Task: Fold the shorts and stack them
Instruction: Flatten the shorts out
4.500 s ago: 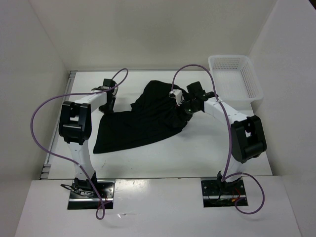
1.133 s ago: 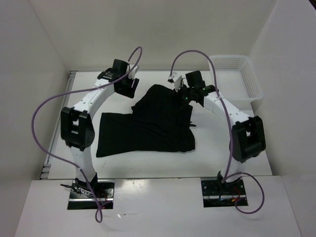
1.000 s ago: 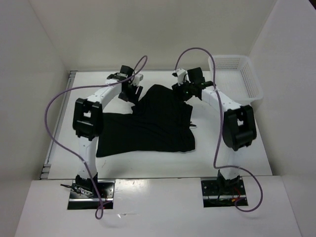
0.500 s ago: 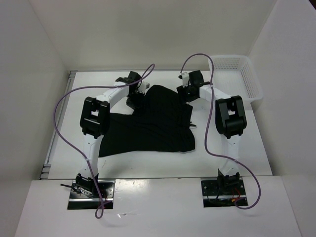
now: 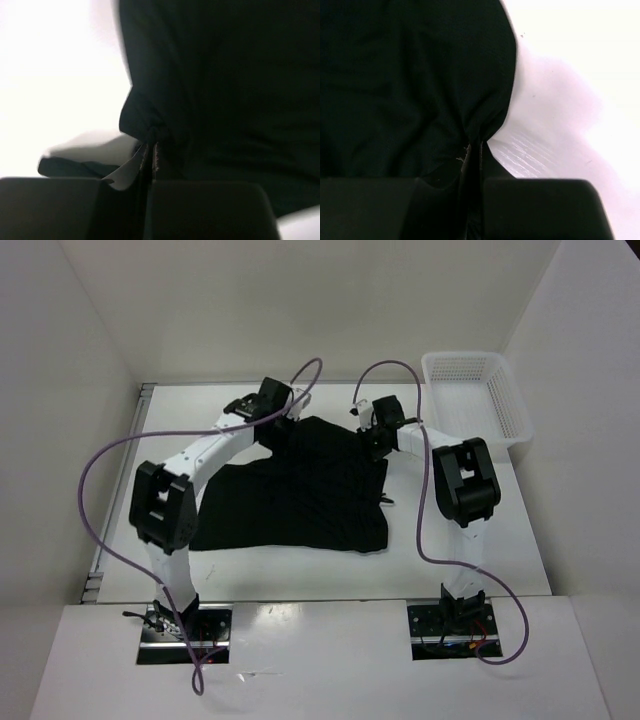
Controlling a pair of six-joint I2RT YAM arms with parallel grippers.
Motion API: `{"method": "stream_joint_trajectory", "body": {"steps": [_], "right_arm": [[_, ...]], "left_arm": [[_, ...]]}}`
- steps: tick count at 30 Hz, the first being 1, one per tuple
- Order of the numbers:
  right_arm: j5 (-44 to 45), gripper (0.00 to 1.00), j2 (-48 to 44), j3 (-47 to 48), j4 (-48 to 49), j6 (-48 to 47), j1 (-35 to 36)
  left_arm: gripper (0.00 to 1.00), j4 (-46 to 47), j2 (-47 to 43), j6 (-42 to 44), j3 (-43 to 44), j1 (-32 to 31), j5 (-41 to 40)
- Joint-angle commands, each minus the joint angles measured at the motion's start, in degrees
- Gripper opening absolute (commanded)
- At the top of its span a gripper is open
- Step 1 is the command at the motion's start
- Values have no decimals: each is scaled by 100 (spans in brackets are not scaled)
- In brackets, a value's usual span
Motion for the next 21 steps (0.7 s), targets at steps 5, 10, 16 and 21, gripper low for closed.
{"method": "stream_joint_trajectory", "body": {"steps": [5,10,16,21], "right_arm": [[311,0,-463,-272,-83,-290,27],[311,0,-586,-456,-83,-290,27],[364,0,-850,-807,-136,-474,27],[179,0,-903,-940,-250,-536,27]], "left_arm": [[49,-815,-782,16,-1847,-896,1552],[76,-642,-845,16,-1814,-897,1478],[78,217,-740,16,-488,77,1467],[73,72,373,16,805,1062,2485]]}}
